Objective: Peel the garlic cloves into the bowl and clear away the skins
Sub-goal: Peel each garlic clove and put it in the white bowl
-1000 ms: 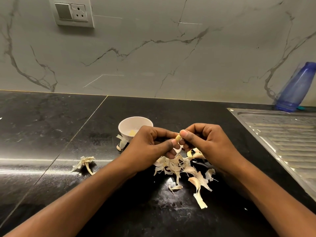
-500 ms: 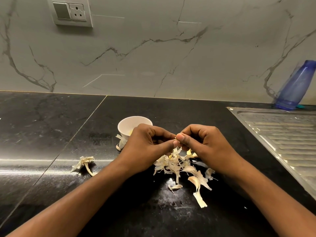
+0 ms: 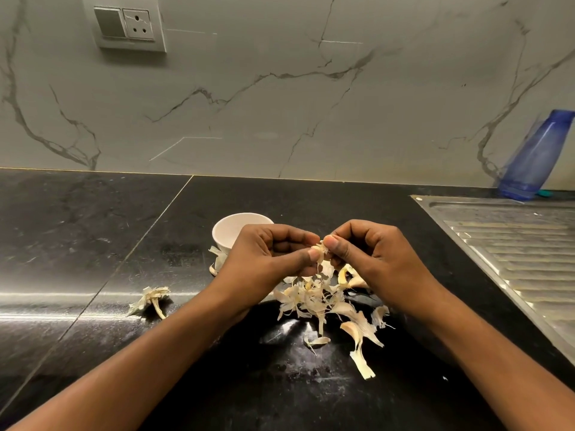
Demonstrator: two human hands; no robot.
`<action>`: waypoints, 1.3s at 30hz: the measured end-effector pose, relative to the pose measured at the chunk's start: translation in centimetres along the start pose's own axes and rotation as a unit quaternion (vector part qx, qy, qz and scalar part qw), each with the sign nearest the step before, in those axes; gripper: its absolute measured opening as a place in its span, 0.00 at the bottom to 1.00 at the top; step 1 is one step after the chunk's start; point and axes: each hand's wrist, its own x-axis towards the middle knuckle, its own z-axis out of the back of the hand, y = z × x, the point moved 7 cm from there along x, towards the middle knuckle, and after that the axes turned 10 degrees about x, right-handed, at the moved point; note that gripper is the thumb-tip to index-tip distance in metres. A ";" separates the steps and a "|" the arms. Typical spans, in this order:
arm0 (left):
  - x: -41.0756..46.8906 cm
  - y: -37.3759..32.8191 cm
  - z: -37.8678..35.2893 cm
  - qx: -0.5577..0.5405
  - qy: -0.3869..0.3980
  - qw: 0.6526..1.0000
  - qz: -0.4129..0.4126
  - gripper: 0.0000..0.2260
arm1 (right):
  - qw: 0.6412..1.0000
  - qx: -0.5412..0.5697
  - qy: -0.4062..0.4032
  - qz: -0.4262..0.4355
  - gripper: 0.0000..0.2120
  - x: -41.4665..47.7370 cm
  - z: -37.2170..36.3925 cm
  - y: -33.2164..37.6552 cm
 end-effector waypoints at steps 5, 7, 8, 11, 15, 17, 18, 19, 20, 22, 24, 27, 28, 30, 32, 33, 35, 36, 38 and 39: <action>0.0 -0.2 -0.1 0.027 0.003 1.000 -0.013 0.10 | 1.000 -0.009 0.010 0.002 0.13 -0.1 -0.3 -0.1; -0.1 -0.2 -0.1 0.033 -0.004 0.999 -0.016 0.09 | 1.000 -0.013 0.010 0.002 0.12 0.0 -0.3 -0.1; 0.0 -0.2 0.0 0.034 -0.008 0.999 -0.017 0.09 | 1.000 -0.014 0.009 0.002 0.12 0.0 -0.3 -0.2; 0.1 -0.2 0.5 0.015 -0.037 0.999 -0.013 0.09 | 1.000 -0.009 0.003 0.000 0.13 0.1 -0.1 -0.2; 0.2 -0.1 1.4 -0.060 -0.075 0.995 0.023 0.09 | 1.000 0.006 -0.004 0.003 0.15 0.1 0.4 0.1; 0.3 0.0 1.6 -0.075 -0.078 0.994 0.032 0.09 | 1.000 0.011 -0.002 0.000 0.14 0.1 0.4 0.1; 0.3 0.0 1.6 -0.082 -0.080 0.993 0.034 0.09 | 1.000 0.013 0.000 -0.002 0.14 0.1 0.4 0.0; 0.4 0.1 1.6 -0.087 -0.083 0.992 0.036 0.09 | 1.000 0.014 0.000 -0.002 0.14 0.1 0.4 0.0; 0.4 0.3 1.6 -0.089 -0.087 0.991 0.037 0.09 | 1.000 0.015 -0.001 0.000 0.14 0.1 0.4 0.1; 0.6 0.5 1.6 -0.084 -0.091 0.991 0.040 0.08 | 1.000 0.023 -0.007 0.012 0.11 0.1 0.6 0.4; 0.6 0.8 1.7 -0.082 -0.096 0.991 0.043 0.08 | 0.999 0.031 -0.016 0.024 0.09 0.0 1.0 0.6; 0.6 0.9 1.8 -0.085 -0.102 0.990 0.050 0.07 | 0.999 0.035 -0.020 0.033 0.09 0.0 1.1 0.6; 0.6 1.0 1.8 -0.086 -0.103 0.990 0.051 0.07 | 0.999 0.035 -0.019 0.033 0.09 0.0 1.1 0.7; 0.6 1.0 1.9 -0.082 -0.110 0.989 0.053 0.07 | 0.999 0.032 -0.020 0.033 0.09 0.0 1.1 0.7; 0.5 1.0 2.5 -0.084 -0.129 0.987 0.054 0.07 | 0.998 0.033 -0.037 0.038 0.09 -0.1 1.5 0.9; 0.5 0.9 2.8 -0.090 -0.136 0.985 0.056 0.07 | 0.997 0.037 -0.047 0.041 0.09 -0.1 1.8 1.1; 0.5 0.8 3.0 -0.104 -0.137 0.983 0.058 0.08 | 0.997 0.037 -0.051 0.046 0.10 -0.1 2.2 1.4; 0.5 0.7 3.0 -0.107 -0.133 0.984 0.056 0.09 | 0.998 0.024 -0.045 0.044 0.10 -0.2 2.1 1.4; 0.4 0.5 2.5 -0.104 -0.123 0.986 0.048 0.10 | 0.999 -0.013 -0.019 0.036 0.07 -0.3 1.4 1.2; 0.4 0.4 2.2 -0.099 -0.117 0.987 0.047 0.09 | 0.999 -0.026 -0.004 0.033 0.05 -0.4 1.1 1.0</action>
